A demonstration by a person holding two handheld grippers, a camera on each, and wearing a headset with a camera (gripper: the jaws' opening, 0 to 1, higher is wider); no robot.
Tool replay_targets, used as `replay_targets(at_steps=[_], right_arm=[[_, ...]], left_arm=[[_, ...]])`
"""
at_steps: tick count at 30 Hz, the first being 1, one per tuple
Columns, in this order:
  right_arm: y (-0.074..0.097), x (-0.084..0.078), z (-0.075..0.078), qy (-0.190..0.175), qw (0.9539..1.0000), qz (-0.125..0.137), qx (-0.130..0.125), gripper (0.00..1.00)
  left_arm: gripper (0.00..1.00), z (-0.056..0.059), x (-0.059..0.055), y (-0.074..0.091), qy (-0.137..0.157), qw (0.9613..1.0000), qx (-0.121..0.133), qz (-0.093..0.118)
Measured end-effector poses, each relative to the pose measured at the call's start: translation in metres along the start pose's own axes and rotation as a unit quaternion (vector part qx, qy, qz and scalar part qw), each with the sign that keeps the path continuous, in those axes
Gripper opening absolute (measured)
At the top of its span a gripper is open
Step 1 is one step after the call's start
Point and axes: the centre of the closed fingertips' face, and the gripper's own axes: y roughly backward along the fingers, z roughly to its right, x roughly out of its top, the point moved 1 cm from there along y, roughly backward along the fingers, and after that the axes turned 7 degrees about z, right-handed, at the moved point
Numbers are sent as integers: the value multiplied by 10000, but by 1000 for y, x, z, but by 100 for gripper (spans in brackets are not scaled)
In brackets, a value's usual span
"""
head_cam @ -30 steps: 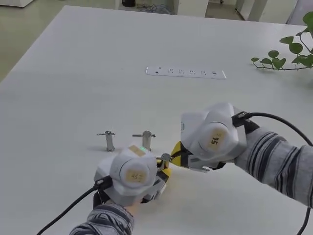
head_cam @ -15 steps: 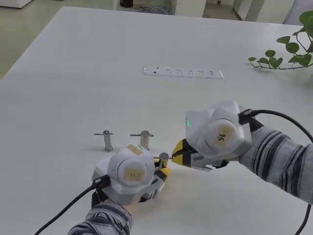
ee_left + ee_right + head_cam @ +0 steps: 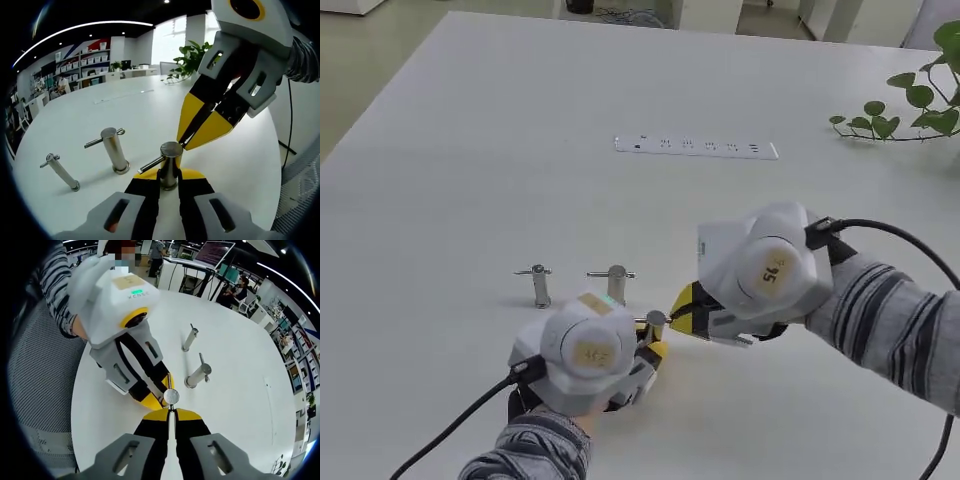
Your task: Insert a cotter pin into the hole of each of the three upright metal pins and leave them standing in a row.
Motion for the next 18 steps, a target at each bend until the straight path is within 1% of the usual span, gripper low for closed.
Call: replay_targets(at_steps=[4, 6, 9, 11, 13, 16, 18], right_arm=[[-2, -1, -1, -62, 10000, 7, -19, 0], [-3, -1, -1, -79, 10000, 15, -27, 0], [-3, -1, -2, -149, 9999, 26, -20, 1], [-3, -1, -1, -198, 9998, 21, -37, 5], [-2, 1, 1, -345, 9994, 90, -44, 8], [-3, 7, 0, -685, 9973, 266, 33, 11], [-5, 10, 0, -844, 9958, 347, 59, 12]], left_arm=[[10, 0, 0, 1, 14, 10000, -13, -31], [11, 0, -2, 3, -13, 9999, -75, -103], [19, -3, -5, 7, -53, 9998, -127, -163], [22, -4, -7, 11, -76, 9996, -148, -216], [28, -5, -7, 14, -62, 9995, -174, -253], [33, -4, -6, 21, -12, 9994, -258, -233], [37, -4, -5, 25, -24, 9994, -282, -212]])
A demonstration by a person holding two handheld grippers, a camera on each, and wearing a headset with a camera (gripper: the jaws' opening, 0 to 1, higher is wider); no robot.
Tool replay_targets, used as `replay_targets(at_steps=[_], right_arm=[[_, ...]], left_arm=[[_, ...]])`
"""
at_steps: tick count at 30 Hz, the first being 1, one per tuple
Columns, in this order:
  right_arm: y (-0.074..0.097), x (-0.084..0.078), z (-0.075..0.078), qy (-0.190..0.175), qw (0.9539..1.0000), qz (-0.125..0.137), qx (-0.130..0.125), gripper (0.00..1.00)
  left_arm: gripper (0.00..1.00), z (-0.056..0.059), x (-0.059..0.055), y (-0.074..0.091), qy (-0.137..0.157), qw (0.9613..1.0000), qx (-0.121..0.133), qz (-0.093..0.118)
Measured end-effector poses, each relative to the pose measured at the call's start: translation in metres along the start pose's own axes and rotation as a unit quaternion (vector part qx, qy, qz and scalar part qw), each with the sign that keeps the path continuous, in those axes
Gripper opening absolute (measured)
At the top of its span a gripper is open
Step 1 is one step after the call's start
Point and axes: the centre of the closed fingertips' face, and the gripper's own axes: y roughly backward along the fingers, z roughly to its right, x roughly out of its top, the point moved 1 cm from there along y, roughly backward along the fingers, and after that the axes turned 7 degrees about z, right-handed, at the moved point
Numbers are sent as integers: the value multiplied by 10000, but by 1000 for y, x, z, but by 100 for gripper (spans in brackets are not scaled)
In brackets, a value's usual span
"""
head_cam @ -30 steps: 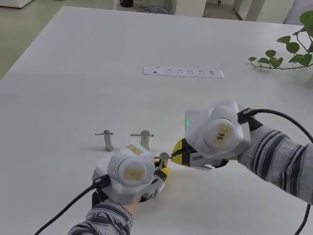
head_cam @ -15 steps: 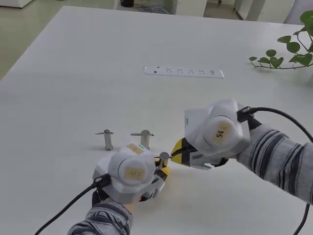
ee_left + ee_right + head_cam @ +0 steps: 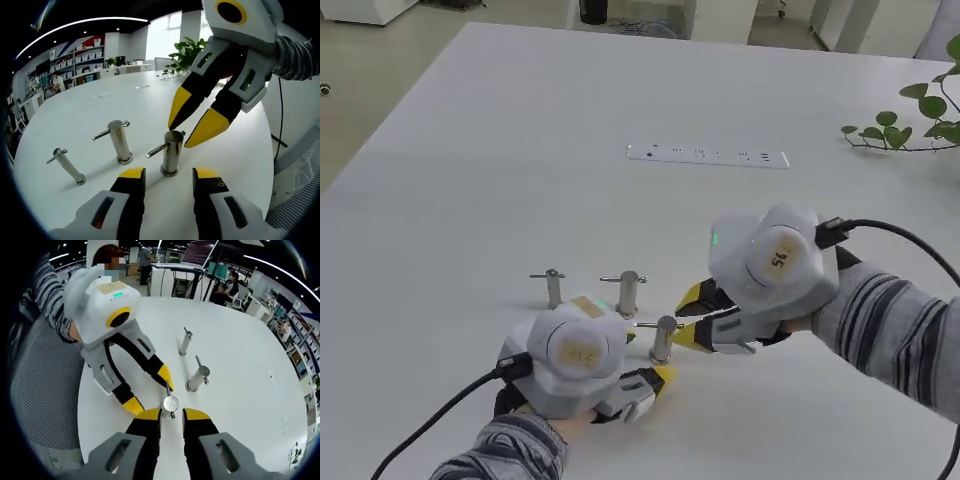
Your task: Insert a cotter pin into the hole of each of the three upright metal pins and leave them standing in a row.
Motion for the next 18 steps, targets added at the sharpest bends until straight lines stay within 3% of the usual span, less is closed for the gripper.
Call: replay_targets(at_steps=[5, 18], right_arm=[[-9, 0, -2, -383, 9991, 110, 130, 12], [-18, -2, -1, -796, 9962, 305, 181, 9]], left_arm=[[45, -1, 3, 11, 47, 10000, -10, 54], [60, -4, 7, 28, 292, 9993, -64, 221]])
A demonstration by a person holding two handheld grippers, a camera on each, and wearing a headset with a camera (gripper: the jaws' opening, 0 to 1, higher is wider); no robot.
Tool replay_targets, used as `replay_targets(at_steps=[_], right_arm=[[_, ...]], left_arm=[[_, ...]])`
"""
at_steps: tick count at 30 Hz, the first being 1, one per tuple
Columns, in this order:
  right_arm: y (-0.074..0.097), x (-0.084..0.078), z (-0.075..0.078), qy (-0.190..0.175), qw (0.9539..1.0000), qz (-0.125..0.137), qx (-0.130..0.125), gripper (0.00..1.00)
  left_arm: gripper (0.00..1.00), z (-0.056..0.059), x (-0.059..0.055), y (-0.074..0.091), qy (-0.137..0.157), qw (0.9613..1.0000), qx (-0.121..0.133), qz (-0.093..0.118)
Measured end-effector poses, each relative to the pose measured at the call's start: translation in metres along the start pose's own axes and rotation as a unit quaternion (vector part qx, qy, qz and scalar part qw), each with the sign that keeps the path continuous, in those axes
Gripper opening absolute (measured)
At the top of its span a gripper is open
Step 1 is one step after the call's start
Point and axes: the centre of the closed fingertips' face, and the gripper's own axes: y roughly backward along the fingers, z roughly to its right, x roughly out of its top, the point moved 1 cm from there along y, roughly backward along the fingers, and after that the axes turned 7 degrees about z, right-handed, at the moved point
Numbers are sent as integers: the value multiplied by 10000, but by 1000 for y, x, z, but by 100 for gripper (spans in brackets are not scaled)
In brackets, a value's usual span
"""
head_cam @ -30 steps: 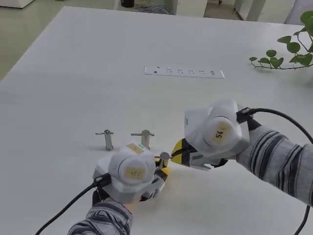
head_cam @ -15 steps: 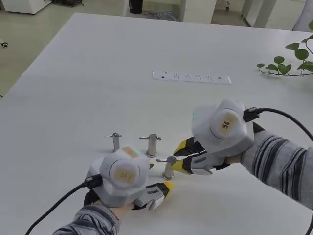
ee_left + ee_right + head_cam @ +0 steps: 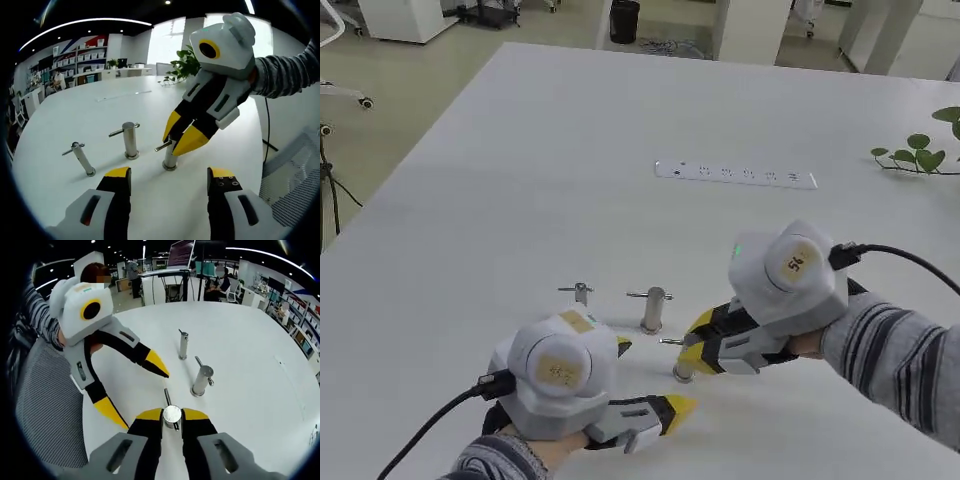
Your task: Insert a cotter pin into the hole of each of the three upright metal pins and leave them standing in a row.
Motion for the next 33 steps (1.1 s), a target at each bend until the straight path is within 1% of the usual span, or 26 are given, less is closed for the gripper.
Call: replay_targets(at_steps=[1, 4, 7, 11, 17, 19, 29, 33], right_arm=[[0, 0, 0, -107, 9999, 22, -3, 9], [1, 0, -1, 8, 10000, -8, 32, 9], [2, -1, -1, -6, 10000, -69, 68, 8], [5, -3, 3, -34, 9999, -145, 54, 8], [14, -6, 13, 12, 9998, -206, -27, 8], [16, -7, 19, 38, 9997, -225, -64, 8], [26, -12, 43, 130, 9991, -345, -208, 8], [30, -13, 51, 109, 9990, -346, -271, 8]], left_arm=[[61, 0, 0, 1, 19, 10000, 5, -5], [63, -4, 2, 6, 60, 10000, 69, 34], [66, -9, 6, 12, 108, 9998, 150, 103], [69, -15, 7, 19, 128, 9996, 234, 129], [74, -23, 9, 30, 90, 9993, 345, 140], [75, -28, 9, 34, 57, 9991, 397, 156], [82, -36, 18, 48, 81, 9980, 535, 322], [83, -41, 21, 54, 54, 9974, 622, 355]])
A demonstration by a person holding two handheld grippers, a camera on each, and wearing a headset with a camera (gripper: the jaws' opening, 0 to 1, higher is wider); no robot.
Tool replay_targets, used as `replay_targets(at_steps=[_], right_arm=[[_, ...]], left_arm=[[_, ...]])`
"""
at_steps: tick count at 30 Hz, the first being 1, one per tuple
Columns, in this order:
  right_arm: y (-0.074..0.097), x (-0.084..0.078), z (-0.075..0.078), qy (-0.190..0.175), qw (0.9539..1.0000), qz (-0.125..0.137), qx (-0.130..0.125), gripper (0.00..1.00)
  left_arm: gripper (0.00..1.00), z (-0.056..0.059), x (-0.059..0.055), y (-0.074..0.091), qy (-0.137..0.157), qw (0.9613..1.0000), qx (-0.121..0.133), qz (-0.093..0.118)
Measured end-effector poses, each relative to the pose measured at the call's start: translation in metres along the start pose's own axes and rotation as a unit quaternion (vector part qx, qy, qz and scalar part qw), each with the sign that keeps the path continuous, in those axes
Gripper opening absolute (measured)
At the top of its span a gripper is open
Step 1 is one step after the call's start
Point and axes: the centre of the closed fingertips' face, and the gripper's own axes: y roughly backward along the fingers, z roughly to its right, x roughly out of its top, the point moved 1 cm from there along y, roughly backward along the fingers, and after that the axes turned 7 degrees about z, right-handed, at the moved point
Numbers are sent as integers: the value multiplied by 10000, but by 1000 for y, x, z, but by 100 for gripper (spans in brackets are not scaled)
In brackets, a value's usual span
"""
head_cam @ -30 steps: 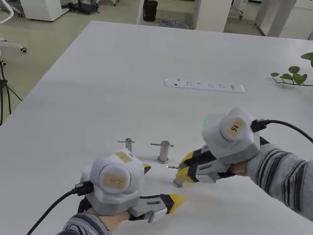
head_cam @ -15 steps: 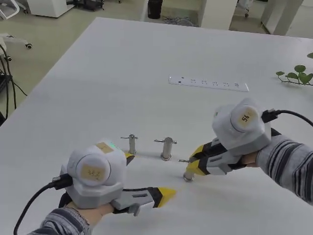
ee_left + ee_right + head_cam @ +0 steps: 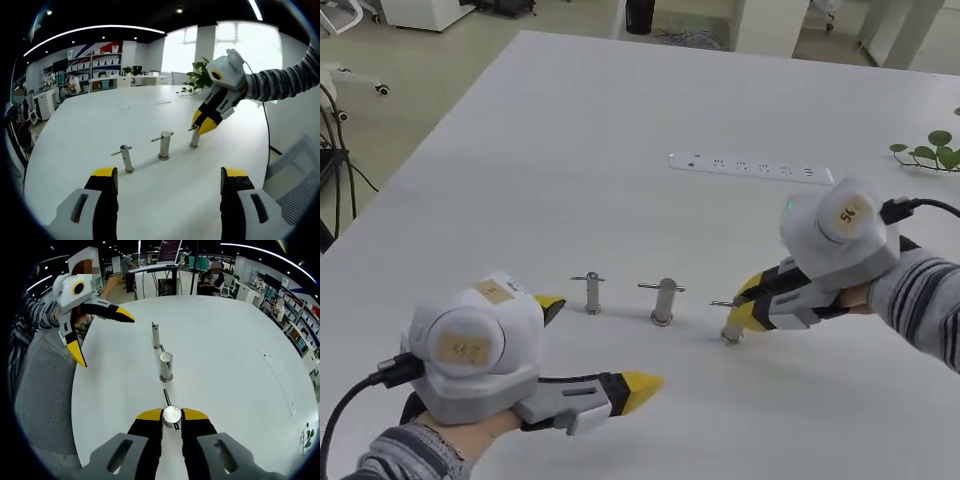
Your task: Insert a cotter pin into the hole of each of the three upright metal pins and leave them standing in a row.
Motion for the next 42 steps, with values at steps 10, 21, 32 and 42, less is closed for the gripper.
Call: replay_targets(at_steps=[10, 21, 32, 42], right_arm=[[0, -3, 8, 21, 10000, -40, -62, 8], [-1, -6, 13, -45, 10000, -57, -29, 8], [-1, -6, 14, 21, 10000, 60, 47, 10], [17, 0, 15, -440, 9969, 406, -505, 30]], left_arm=[[85, -15, 4, 9, -25, 9998, 183, 40], [85, -23, 5, 9, -11, 9997, 244, 42], [85, -22, 5, 7, 19, 9998, 210, -4], [86, -22, 10, 7, -23, 9998, 173, -20]])
